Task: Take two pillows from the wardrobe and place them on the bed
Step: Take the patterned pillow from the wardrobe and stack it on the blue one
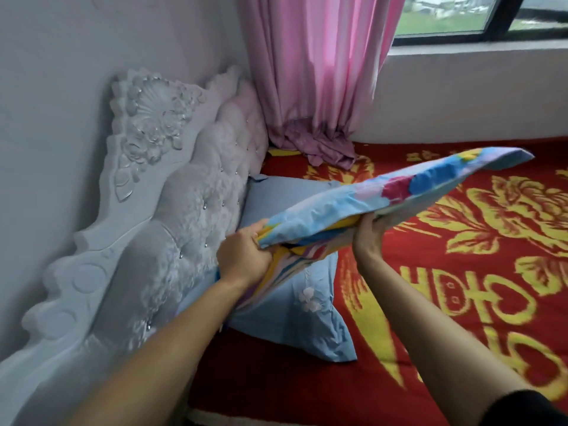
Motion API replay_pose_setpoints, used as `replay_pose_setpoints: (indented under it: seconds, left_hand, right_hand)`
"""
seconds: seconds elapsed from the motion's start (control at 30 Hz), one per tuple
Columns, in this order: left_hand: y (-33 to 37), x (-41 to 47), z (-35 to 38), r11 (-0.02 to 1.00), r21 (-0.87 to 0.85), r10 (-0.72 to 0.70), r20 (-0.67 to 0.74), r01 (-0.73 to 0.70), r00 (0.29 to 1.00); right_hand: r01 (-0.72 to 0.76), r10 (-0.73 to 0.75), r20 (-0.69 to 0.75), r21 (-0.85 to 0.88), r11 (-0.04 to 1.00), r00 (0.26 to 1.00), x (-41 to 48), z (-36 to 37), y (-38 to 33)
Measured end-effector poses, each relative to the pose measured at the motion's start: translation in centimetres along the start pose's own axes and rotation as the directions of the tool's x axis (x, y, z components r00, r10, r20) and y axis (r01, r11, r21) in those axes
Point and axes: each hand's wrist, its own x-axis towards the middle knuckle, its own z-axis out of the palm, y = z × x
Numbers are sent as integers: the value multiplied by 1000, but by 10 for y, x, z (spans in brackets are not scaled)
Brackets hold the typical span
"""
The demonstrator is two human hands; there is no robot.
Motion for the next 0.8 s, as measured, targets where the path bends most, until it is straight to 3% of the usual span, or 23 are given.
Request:
replay_pose_setpoints:
  seconds: [0.13, 0.23, 0.4, 0.57, 0.63, 0.7, 0.8]
  left_hand:
    - [-41, 33, 12, 990, -137, 48, 105, -33, 993]
    - [-69, 52, 33, 959, -268, -32, 228, 94, 973]
    - [-94, 71, 71, 820, -486, -115, 380, 303, 918]
    - [-129, 107, 107, 581, -662, -252, 407, 474, 878]
    - [-164, 120, 134, 508, -655, -375, 416, 559, 829]
    - [-214, 126, 168, 481, -583, -522, 409, 654, 748]
    - [-288, 119, 219, 606, -280, -658, 350, 745, 667]
  right_hand:
    - [-18, 9, -147, -64, 998, 989, 13, 40, 7]
    - [14, -44, -164, -181, 983, 985, 32, 61, 24]
    - [250, -286, -35, -390, 886, 958, 61, 96, 41]
    - [409, -353, 208, -479, 776, 912, 107, 160, 73]
    - [430, -271, 354, -524, 736, 895, 122, 181, 110]
    - [420, -95, 478, -639, 644, 873, 129, 191, 165]
    - [400, 225, 517, -819, 413, 826, 118, 176, 256]
